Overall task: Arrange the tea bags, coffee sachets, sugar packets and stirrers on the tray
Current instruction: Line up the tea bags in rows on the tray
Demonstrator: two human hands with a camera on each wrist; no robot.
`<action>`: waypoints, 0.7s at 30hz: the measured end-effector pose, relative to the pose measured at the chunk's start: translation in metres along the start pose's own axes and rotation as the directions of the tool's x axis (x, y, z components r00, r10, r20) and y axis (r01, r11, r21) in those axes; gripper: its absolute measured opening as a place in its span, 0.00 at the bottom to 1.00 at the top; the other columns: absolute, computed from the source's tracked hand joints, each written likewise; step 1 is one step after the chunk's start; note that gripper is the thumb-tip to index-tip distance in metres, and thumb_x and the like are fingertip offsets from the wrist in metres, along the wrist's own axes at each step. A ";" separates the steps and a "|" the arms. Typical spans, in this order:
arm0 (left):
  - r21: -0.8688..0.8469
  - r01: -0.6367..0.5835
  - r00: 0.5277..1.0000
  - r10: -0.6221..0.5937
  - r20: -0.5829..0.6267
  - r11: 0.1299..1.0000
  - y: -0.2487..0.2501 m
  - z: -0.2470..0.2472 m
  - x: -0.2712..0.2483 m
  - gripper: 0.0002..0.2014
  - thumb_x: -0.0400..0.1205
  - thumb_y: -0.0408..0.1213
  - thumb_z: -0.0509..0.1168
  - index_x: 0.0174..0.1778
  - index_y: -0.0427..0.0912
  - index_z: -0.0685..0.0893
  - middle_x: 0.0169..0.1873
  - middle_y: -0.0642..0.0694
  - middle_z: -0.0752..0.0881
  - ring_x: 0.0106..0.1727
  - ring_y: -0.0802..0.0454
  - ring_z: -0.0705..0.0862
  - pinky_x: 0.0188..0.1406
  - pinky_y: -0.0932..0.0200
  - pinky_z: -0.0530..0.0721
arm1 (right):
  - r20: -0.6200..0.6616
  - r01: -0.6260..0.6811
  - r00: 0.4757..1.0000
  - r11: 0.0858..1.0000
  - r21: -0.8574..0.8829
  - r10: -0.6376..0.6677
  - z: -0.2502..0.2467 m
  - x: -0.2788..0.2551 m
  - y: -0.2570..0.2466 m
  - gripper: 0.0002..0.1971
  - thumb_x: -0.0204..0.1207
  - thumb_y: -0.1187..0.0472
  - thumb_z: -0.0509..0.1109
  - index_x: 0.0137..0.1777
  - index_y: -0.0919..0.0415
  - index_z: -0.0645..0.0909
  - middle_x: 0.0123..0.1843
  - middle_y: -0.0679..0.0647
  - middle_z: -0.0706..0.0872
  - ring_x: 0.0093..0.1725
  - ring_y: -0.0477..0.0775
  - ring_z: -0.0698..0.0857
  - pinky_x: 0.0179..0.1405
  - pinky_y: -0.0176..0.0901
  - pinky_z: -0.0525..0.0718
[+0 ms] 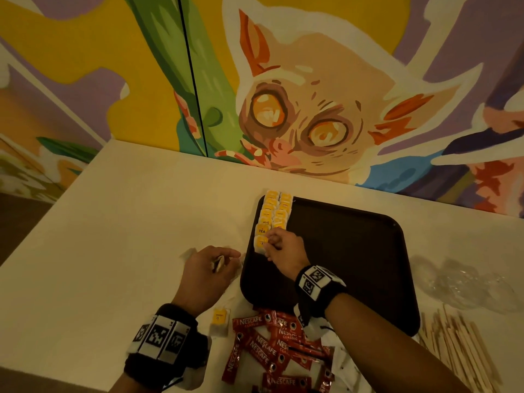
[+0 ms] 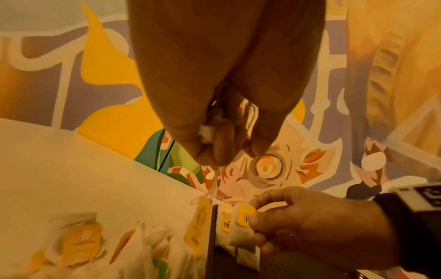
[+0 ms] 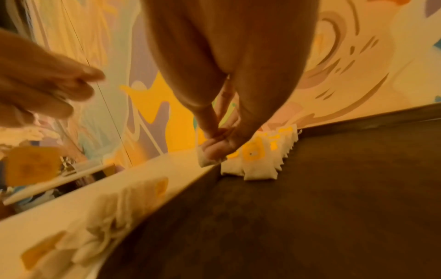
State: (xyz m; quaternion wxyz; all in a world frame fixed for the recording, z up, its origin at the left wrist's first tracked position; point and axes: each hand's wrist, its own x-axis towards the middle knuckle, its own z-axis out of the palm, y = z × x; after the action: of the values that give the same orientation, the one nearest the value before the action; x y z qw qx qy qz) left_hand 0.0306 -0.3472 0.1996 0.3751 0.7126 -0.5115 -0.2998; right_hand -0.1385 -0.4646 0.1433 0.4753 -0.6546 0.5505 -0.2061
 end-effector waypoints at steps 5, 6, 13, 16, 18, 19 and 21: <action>0.002 0.027 0.999 -0.027 -0.020 1.000 -0.005 -0.003 0.001 0.06 0.79 0.34 0.72 0.46 0.49 0.92 0.45 0.57 0.87 0.48 0.76 0.81 0.43 0.83 0.71 | 0.048 -0.124 0.990 0.981 -0.152 0.133 0.013 0.027 0.013 0.06 0.80 0.63 0.70 0.53 0.51 0.82 0.55 0.58 0.84 0.38 0.54 0.90 0.33 0.38 0.88; 0.003 0.037 0.999 -0.037 -0.022 0.999 -0.005 -0.003 0.001 0.05 0.79 0.34 0.72 0.46 0.49 0.92 0.45 0.57 0.87 0.48 0.73 0.81 0.42 0.83 0.71 | 0.041 -0.150 0.986 0.973 -0.178 0.159 0.015 0.031 0.016 0.06 0.80 0.63 0.70 0.52 0.50 0.81 0.57 0.59 0.81 0.37 0.55 0.90 0.31 0.39 0.88; 0.001 0.046 0.999 -0.046 -0.014 0.999 -0.006 -0.005 0.004 0.05 0.79 0.35 0.72 0.46 0.49 0.91 0.44 0.57 0.87 0.48 0.71 0.82 0.43 0.83 0.71 | 0.023 -0.213 0.973 0.928 -0.304 0.231 0.024 0.051 0.021 0.12 0.78 0.65 0.70 0.44 0.45 0.76 0.57 0.60 0.84 0.46 0.63 0.90 0.41 0.58 0.92; -0.025 0.041 0.999 -0.041 -0.011 0.999 -0.005 -0.005 0.006 0.05 0.79 0.34 0.71 0.46 0.48 0.91 0.43 0.58 0.87 0.48 0.75 0.82 0.43 0.83 0.72 | 0.003 -0.216 0.973 0.913 -0.346 0.231 0.024 0.053 0.020 0.11 0.79 0.64 0.70 0.46 0.45 0.76 0.57 0.57 0.81 0.46 0.62 0.89 0.39 0.57 0.92; -0.054 0.048 0.999 -0.049 -0.006 0.997 -0.004 -0.005 0.007 0.05 0.79 0.35 0.71 0.47 0.48 0.90 0.37 0.58 0.87 0.41 0.68 0.84 0.38 0.79 0.75 | 0.006 -0.203 0.976 0.916 -0.345 0.219 0.023 0.054 0.019 0.09 0.80 0.64 0.69 0.47 0.46 0.77 0.56 0.57 0.81 0.43 0.60 0.90 0.34 0.52 0.92; -0.080 0.058 0.998 -0.058 0.006 0.995 -0.003 -0.005 0.007 0.05 0.79 0.35 0.71 0.48 0.49 0.89 0.33 0.58 0.87 0.37 0.64 0.85 0.34 0.77 0.76 | 0.013 -0.196 0.977 0.919 -0.342 0.213 0.022 0.055 0.019 0.09 0.81 0.64 0.69 0.47 0.47 0.77 0.56 0.57 0.82 0.42 0.60 0.90 0.32 0.50 0.91; -0.144 0.084 0.996 -0.079 0.039 0.986 -0.001 -0.006 0.008 0.06 0.80 0.34 0.71 0.49 0.49 0.88 0.32 0.56 0.86 0.32 0.59 0.84 0.31 0.75 0.77 | 0.028 -0.172 0.981 0.933 -0.315 0.191 0.020 0.053 0.018 0.08 0.81 0.65 0.68 0.47 0.49 0.77 0.55 0.59 0.83 0.41 0.61 0.90 0.31 0.48 0.90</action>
State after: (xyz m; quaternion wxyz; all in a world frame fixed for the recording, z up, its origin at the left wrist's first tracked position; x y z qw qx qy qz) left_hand 0.0379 -0.3531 0.2016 0.4050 0.6987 -0.4646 -0.3632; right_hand -0.1161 -0.5045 0.1053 0.3990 -0.6735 0.6200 -0.0528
